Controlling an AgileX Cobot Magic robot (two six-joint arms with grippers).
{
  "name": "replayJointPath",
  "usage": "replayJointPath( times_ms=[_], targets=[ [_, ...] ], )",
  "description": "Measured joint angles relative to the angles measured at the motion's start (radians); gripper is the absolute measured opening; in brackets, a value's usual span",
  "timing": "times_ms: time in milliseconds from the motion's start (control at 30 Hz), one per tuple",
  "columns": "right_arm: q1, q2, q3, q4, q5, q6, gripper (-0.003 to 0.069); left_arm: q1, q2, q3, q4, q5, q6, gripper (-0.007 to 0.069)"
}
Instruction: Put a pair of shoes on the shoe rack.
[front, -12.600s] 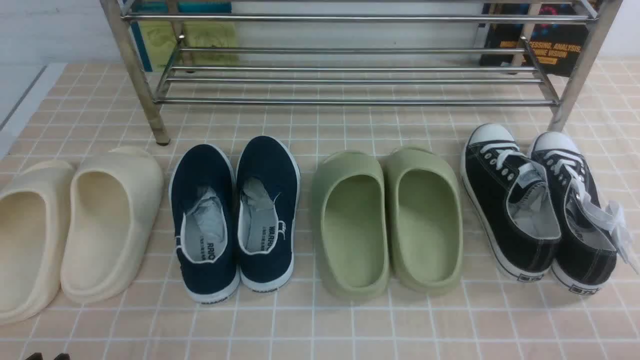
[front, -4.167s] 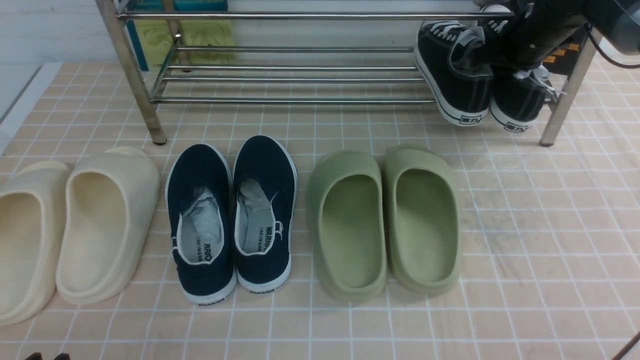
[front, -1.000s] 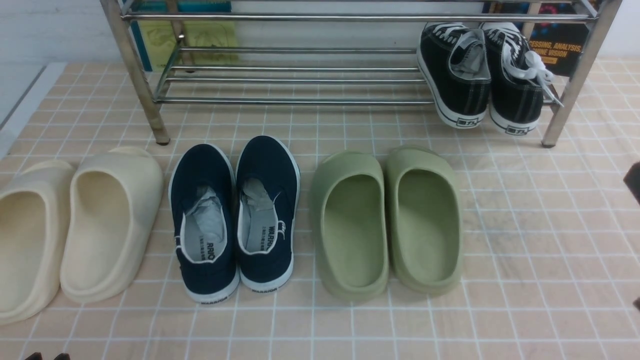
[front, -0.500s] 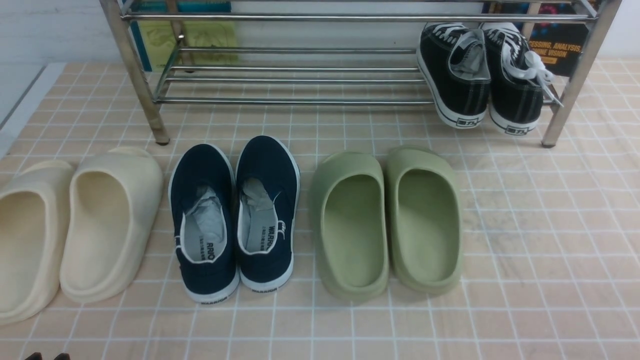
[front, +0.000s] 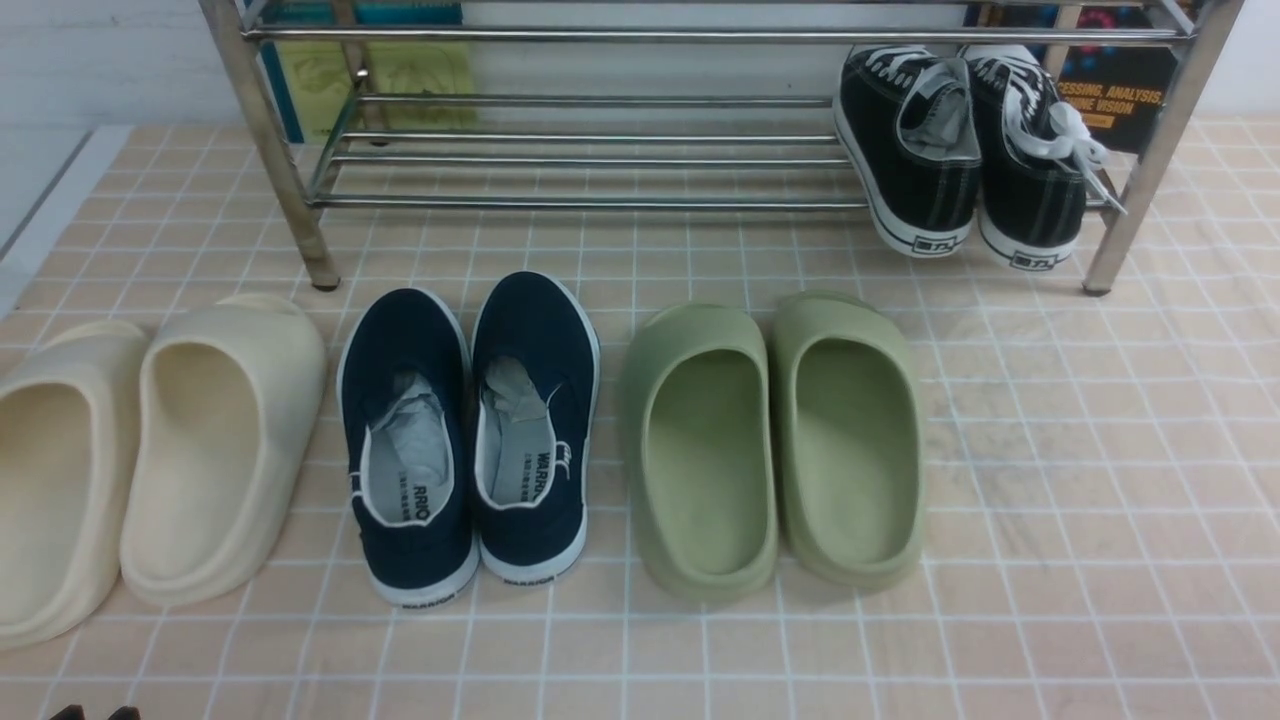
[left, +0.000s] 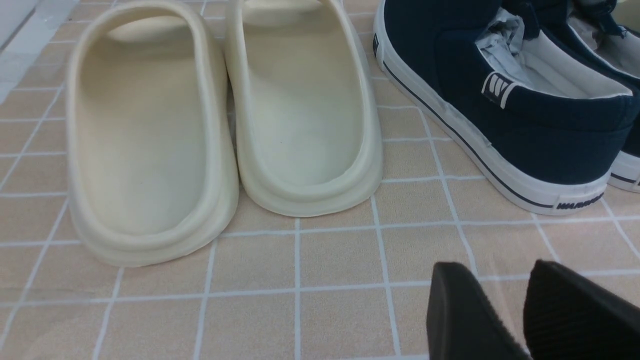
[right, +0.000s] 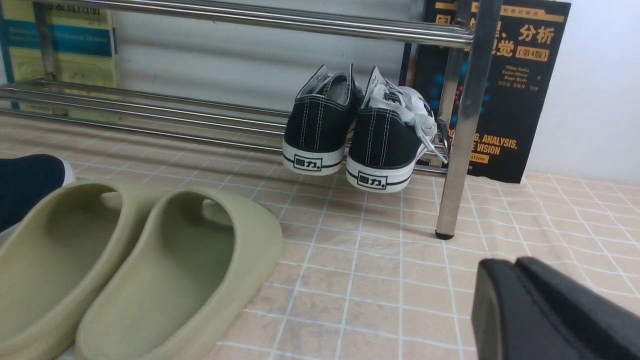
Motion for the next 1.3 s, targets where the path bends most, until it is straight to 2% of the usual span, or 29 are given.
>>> replayJointPath(
  times_ms=[333, 867, 1067, 1300],
  targets=[
    [-0.035, -0.071, 0.0, 0.0, -0.002, 0.0, 0.0066, 0.0, 0.0, 0.0, 0.0, 0.0, 0.0, 0.024],
    [-0.035, -0.071, 0.0, -0.004, 0.007, 0.001, 0.0089, 0.0, 0.0, 0.0, 0.0, 0.0, 0.0, 0.024],
    [-0.035, -0.071, 0.0, -0.083, 0.107, 0.001, 0.0093, 0.0, 0.0, 0.0, 0.0, 0.0, 0.0, 0.024],
    [-0.035, -0.071, 0.0, 0.014, 0.343, 0.001, 0.01, 0.0, 0.0, 0.0, 0.0, 0.0, 0.0, 0.024]
  ],
)
